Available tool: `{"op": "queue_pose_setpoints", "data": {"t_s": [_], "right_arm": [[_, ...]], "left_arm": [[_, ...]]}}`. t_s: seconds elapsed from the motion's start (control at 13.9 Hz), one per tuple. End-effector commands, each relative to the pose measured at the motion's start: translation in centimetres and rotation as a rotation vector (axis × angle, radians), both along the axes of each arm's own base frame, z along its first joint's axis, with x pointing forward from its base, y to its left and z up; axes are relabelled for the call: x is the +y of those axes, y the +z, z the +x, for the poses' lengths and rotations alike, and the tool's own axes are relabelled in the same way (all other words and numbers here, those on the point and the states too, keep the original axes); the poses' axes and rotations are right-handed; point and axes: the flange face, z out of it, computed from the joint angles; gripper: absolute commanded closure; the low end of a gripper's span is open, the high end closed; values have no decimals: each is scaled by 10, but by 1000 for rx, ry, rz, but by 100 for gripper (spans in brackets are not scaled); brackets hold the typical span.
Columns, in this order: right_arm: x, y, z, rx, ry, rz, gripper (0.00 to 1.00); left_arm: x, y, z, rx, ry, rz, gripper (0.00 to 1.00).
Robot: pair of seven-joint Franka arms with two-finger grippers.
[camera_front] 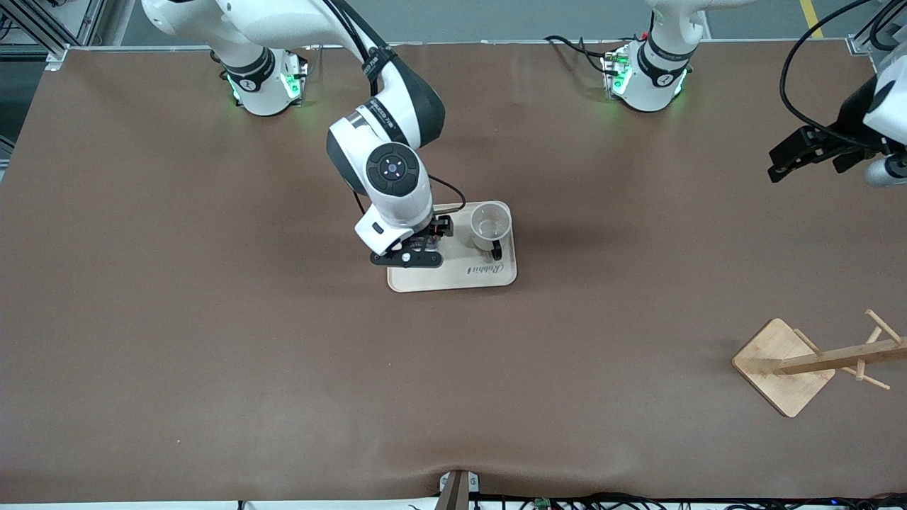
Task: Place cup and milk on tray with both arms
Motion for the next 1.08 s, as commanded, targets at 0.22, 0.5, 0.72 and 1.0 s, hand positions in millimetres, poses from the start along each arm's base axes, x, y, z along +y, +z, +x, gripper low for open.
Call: {"op": "queue_pose_setpoints", "data": {"t_s": [0.22,0.5,0.72,1.0], "right_arm": [[-46,93,21,-64,-54,79,0],[-130,146,39,-11,-41,54,0],[-218,161,47,55,20,7,0],[-315,167,36,33,139,33,0]], "left_arm": [[-1,8,-9,-3,-16,1,0],[2,15,-8,-19,-13,8,0],[0,17,-11,-10,-15,11,0],[4,13,-11,1,-16,21,0]]}}
